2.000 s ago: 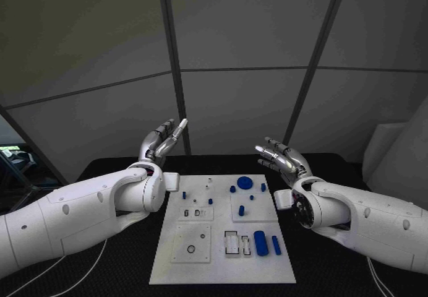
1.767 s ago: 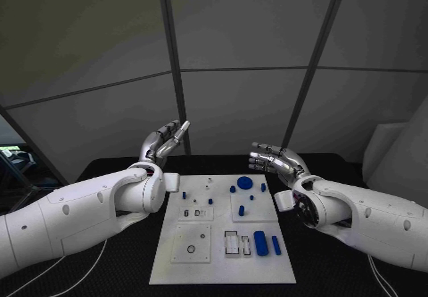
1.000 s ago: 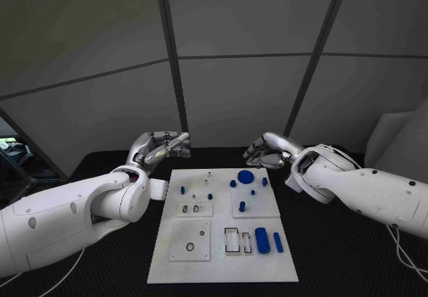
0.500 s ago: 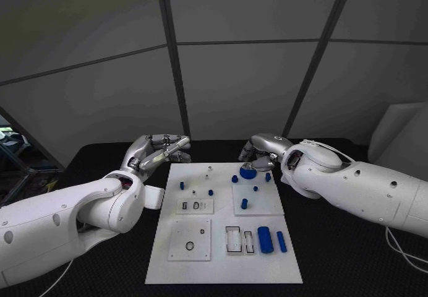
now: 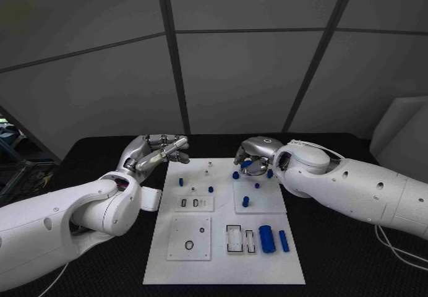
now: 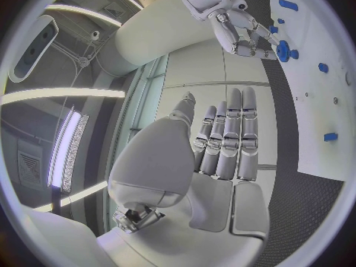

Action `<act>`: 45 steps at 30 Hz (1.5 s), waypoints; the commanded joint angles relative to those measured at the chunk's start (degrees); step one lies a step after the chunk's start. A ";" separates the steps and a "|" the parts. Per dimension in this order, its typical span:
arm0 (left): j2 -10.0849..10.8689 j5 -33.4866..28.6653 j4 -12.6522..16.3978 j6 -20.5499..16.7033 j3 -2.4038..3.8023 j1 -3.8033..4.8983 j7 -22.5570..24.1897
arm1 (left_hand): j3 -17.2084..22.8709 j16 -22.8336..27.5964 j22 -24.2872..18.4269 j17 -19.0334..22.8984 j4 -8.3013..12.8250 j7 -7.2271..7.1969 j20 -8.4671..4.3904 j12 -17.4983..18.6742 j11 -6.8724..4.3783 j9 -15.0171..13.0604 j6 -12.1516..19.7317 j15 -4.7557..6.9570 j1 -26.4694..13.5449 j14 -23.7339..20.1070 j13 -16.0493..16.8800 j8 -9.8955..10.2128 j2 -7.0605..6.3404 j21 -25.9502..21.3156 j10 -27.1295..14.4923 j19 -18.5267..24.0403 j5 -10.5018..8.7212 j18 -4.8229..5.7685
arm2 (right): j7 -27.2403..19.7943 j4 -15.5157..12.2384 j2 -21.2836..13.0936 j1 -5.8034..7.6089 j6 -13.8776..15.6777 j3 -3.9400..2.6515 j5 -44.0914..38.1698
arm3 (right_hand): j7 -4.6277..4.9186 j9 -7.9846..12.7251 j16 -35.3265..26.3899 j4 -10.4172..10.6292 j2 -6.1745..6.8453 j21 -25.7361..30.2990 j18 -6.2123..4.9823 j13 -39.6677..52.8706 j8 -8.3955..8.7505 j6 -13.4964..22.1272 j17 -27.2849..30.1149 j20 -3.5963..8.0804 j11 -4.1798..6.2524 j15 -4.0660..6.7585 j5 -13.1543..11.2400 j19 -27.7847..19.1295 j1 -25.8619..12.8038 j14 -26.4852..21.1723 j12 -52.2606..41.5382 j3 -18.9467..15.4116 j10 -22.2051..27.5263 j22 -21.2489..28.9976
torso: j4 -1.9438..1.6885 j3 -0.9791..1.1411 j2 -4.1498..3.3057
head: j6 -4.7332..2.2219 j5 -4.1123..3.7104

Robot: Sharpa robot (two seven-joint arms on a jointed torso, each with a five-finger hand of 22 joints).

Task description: Assemble the parts on the task board

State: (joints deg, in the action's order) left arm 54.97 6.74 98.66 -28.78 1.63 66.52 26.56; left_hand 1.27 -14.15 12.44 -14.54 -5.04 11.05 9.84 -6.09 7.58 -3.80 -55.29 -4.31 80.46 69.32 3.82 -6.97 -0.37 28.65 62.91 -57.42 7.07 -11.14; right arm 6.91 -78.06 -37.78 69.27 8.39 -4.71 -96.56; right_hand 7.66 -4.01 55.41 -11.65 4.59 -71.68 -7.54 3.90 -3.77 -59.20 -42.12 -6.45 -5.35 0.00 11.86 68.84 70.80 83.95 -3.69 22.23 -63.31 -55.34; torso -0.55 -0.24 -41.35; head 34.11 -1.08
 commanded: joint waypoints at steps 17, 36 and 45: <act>0.22 0.66 0.60 1.18 0.55 0.12 0.04 | -0.29 0.40 0.06 -0.18 0.02 0.36 0.36 0.40 0.42 0.04 -0.07 -0.14 -0.21 -0.32 -0.01 0.48 -0.64 0.10 0.21 0.38 -0.05 0.85 | 1.26 1.75 2.24 0.18 -4.46 0.02 -3.79 | -0.36 -0.06 8.76 1.24 0.18 -5.31 2.29 0.15 0.04 1.26 -8.90 -0.23 -0.05 -0.43 -0.40 4.63 0.77 1.44 -0.84 0.33 0.02 -8.38 | -0.12 -0.04 -0.70 | 0.55 0.30; 0.39 0.66 0.70 1.40 0.69 0.24 -0.17 | -0.30 0.62 0.05 -0.37 0.00 0.49 0.43 0.70 0.52 0.05 0.01 -0.21 -0.27 -0.40 -0.01 0.72 -0.43 0.09 0.10 0.54 -0.03 0.84 | 1.66 2.98 3.31 0.16 -5.47 1.26 -4.86 | -0.31 -0.12 11.16 1.53 -0.39 -6.77 2.67 0.12 0.03 1.15 -11.16 -0.17 0.11 -0.34 -0.12 5.71 1.33 1.41 -1.07 1.65 -0.81 -10.68 | 0.00 -0.05 -0.84 | 0.89 0.99; 0.61 0.65 0.65 1.45 0.70 0.28 -0.21 | -0.29 0.80 0.04 -0.49 -0.05 0.52 0.48 0.87 0.57 0.05 0.02 -0.26 -0.32 -0.50 0.00 0.86 -0.21 0.09 0.09 0.63 -0.02 0.84 | 1.39 3.29 3.62 0.16 -2.97 1.28 -5.44 | 0.11 -0.34 11.68 1.92 -1.13 -7.34 2.74 0.21 -0.33 0.07 -11.14 -0.02 0.52 -0.08 -0.08 5.84 1.62 1.04 -1.54 3.36 -2.28 -11.42 | -0.11 -0.05 -0.97 | 1.02 1.20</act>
State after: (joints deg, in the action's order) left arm 55.55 6.85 99.24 -28.14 2.29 66.70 26.20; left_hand 1.28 -13.65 12.42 -14.95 -5.04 11.05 10.26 -5.54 7.79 -3.81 -55.29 -4.51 80.23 69.12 3.83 -6.48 -0.60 28.64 63.10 -57.00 7.07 -11.14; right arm 8.42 -74.82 -34.24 69.31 4.01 -3.42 -101.23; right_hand 7.70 -4.31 66.90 -9.75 3.82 -78.78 -5.75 4.05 -3.77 -58.83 -53.04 -6.42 -4.88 0.00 11.63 74.36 72.16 83.94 -5.04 25.34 -65.21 -66.51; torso -0.57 -0.27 -42.28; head 35.01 -0.01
